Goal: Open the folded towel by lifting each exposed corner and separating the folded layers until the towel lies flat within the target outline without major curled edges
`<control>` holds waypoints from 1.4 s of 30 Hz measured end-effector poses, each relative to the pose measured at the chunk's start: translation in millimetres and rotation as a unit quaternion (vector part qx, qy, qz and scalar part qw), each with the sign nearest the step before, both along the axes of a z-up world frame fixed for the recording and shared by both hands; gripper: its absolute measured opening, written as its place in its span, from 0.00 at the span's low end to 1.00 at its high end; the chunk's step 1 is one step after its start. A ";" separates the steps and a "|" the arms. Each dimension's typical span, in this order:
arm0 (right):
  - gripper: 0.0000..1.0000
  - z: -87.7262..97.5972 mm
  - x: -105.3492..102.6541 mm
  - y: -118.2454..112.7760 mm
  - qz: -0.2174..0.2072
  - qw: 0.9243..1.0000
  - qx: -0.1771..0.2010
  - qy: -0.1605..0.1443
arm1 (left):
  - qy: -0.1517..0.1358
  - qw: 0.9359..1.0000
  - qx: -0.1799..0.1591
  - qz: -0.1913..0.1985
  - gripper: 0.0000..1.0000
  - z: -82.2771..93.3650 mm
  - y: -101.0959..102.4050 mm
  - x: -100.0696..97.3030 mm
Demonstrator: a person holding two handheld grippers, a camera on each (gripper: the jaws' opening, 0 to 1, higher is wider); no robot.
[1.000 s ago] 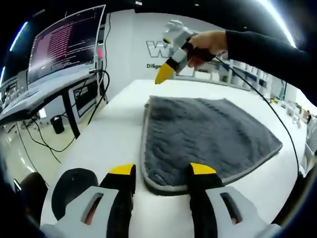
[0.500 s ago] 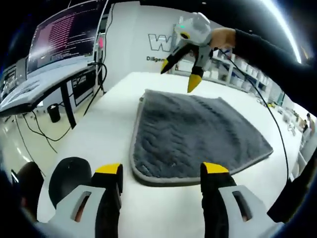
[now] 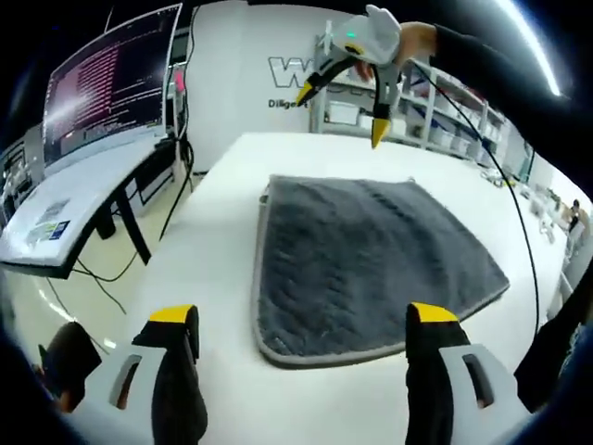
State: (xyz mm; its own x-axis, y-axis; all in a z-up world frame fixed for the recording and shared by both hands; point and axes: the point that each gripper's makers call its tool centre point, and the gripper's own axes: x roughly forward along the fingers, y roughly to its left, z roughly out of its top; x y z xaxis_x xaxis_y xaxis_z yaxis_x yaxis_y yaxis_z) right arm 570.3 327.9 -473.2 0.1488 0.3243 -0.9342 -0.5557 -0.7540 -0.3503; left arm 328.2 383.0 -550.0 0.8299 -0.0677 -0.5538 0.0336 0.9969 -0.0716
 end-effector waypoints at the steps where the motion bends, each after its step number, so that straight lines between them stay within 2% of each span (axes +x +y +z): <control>1: 0.92 2.3 1.1 2.1 -0.001 1.000 0.001 0.001 | -0.001 1.000 -0.002 0.004 0.89 1.6 1.3 1.8; 6: 0.84 8.3 4.4 16.7 0.012 1.000 -0.003 -0.010 | 0.005 1.000 -0.011 0.011 0.86 1.9 8.5 2.3; 10: 0.84 7.5 5.5 26.9 0.027 1.000 -0.004 -0.010 | 0.005 1.000 -0.012 0.018 0.88 4.5 14.6 4.2; 12: 0.81 6.6 8.5 32.8 0.032 0.999 -0.004 -0.009 | 0.009 1.000 -0.013 0.017 0.87 5.0 15.4 5.6; 15: 0.80 -0.9 12.0 40.8 0.035 0.999 -0.008 -0.001 | 0.020 1.000 -0.013 0.014 0.84 2.0 16.4 8.2; 17: 0.79 -8.3 13.2 38.3 0.042 0.999 -0.021 -0.010 | 0.027 1.000 -0.004 0.005 0.85 -1.3 15.7 8.7; 22: 0.71 -12.5 17.0 48.7 0.049 0.998 -0.027 -0.008 | 0.038 0.999 -0.009 0.005 0.80 -5.1 19.1 10.3; 29: 0.66 -22.1 18.9 65.0 0.060 0.998 -0.030 -0.012 | 0.041 0.999 -0.018 0.016 0.79 -3.3 26.9 12.8; 35: 0.67 -28.2 15.1 70.8 0.066 0.997 -0.028 -0.001 | 0.044 0.999 -0.011 0.017 0.78 -1.8 33.7 13.2; 39: 0.67 -39.4 16.2 68.1 0.072 0.997 -0.041 -0.007 | 0.050 0.999 -0.015 0.013 0.74 -6.9 30.8 16.2; 42: 0.63 -44.5 14.1 69.1 0.075 0.996 -0.042 -0.004 | 0.056 0.998 -0.022 0.011 0.63 -12.3 27.7 17.6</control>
